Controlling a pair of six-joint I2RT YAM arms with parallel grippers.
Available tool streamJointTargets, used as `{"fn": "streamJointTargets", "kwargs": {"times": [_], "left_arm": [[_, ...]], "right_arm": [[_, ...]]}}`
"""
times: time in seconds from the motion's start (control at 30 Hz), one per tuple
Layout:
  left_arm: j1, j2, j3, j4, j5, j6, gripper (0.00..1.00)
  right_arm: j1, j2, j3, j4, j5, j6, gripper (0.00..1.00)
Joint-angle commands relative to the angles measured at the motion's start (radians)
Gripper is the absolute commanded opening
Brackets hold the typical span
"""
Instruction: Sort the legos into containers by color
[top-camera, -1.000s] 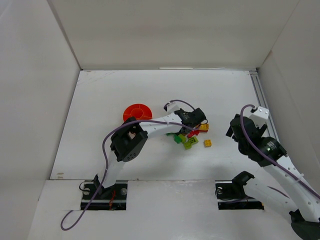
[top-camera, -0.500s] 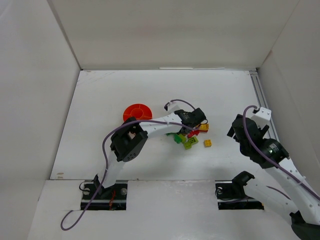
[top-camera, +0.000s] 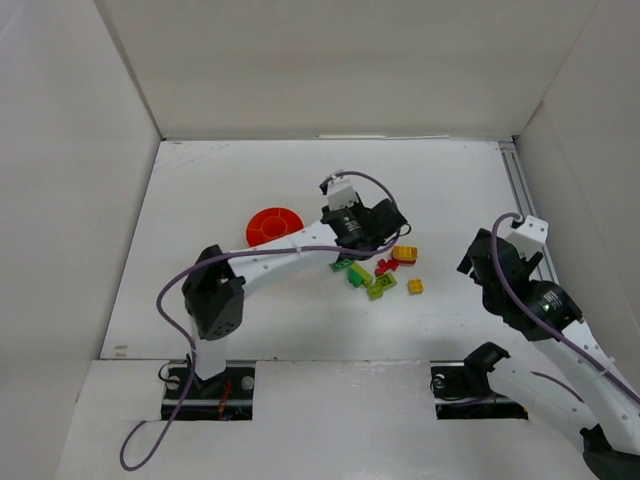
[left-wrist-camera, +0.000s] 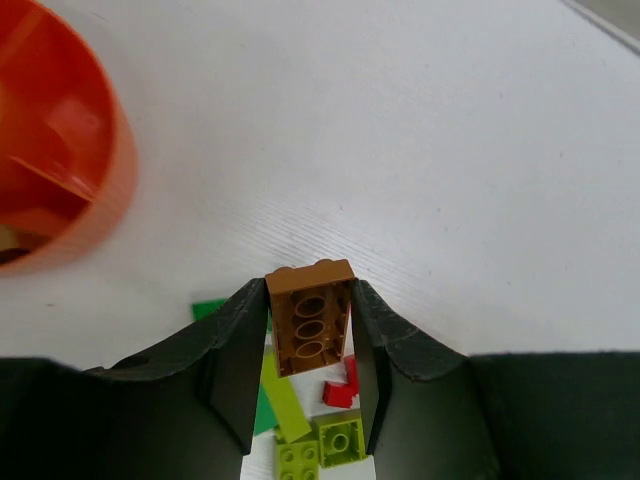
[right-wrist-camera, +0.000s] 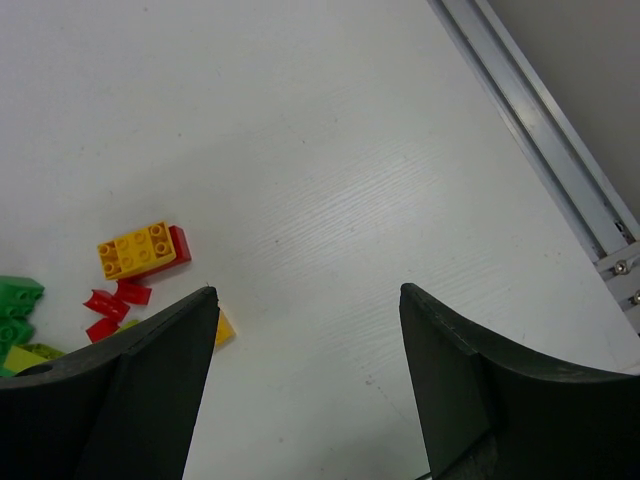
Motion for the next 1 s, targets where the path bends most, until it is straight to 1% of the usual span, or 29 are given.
{"fn": "streamJointTargets", "kwargs": {"times": [0.0, 0.03, 0.07, 0.1, 0.13, 0.17, 0.2, 0.23, 0.27, 0.33, 0.37, 0.4, 0.47, 0.53, 0.67, 0.73, 0.9, 0.97], "left_arm": [[-0.001, -0.130, -0.082, -0.107, -0.159, -0.015, 0.22], [-0.001, -0.160, -0.107, -0.129, -0.209, -0.039, 0.22], [-0.001, -0.171, -0.139, -0.158, -0.227, -0.065, 0.22], [-0.001, -0.171, -0.139, -0.289, -0.243, -0.129, 0.22], [-0.001, -0.180, -0.151, -0.370, -0.260, -0.287, 0.22], [-0.001, -0.180, -0.174, -0.450, -0.274, -0.344, 0.22], [-0.001, -0.190, -0.202, -0.451, -0.288, -0.329, 0.25], [-0.001, -0.202, -0.232, -0.451, -0.288, -0.387, 0.25], [0.009, -0.222, -0.255, -0.451, -0.252, -0.416, 0.23], [0.009, -0.251, -0.320, -0.451, -0.251, -0.467, 0.23], [0.018, -0.292, -0.349, -0.451, -0.251, -0.505, 0.23], [0.035, -0.312, -0.401, -0.451, -0.251, -0.575, 0.23], [0.058, -0.338, -0.427, -0.451, -0.266, -0.590, 0.24], [0.080, -0.348, -0.418, -0.451, -0.308, -0.556, 0.24], [0.080, -0.334, -0.395, -0.451, -0.392, -0.510, 0.26], [0.080, -0.322, -0.395, -0.451, -0.432, -0.510, 0.27], [0.080, -0.280, -0.395, -0.451, -0.471, -0.519, 0.28], [0.080, -0.269, -0.395, -0.451, -0.471, -0.547, 0.28]], "right_arm": [[-0.005, -0.014, -0.003, 0.033, 0.024, -0.016, 0.78], [-0.005, -0.014, -0.003, 0.033, 0.024, -0.016, 0.78], [-0.005, -0.014, -0.013, 0.047, 0.024, -0.025, 0.78], [-0.005, -0.014, -0.013, 0.047, 0.015, -0.025, 0.78], [-0.005, -0.002, -0.013, 0.056, 0.015, -0.025, 0.78], [-0.005, -0.002, -0.013, 0.067, 0.005, -0.037, 0.78], [-0.005, 0.010, -0.013, 0.077, 0.005, -0.051, 0.78], [-0.005, 0.024, -0.013, 0.091, -0.005, -0.060, 0.78], [-0.005, 0.024, -0.013, 0.091, -0.016, -0.072, 0.78], [-0.005, 0.050, -0.004, 0.103, -0.025, -0.083, 0.78], [-0.005, 0.050, -0.004, 0.103, -0.025, -0.083, 0.78], [-0.005, 0.050, -0.004, 0.103, -0.025, -0.092, 0.78], [-0.005, 0.061, -0.004, 0.116, -0.034, -0.105, 0.78], [-0.005, 0.061, -0.004, 0.126, -0.044, -0.105, 0.78], [-0.005, 0.061, -0.004, 0.146, -0.044, -0.105, 0.78], [-0.005, 0.070, -0.004, 0.156, -0.053, -0.105, 0.78], [-0.005, 0.079, -0.004, 0.165, -0.053, -0.105, 0.78], [-0.005, 0.090, 0.007, 0.165, -0.053, -0.114, 0.78]]}}
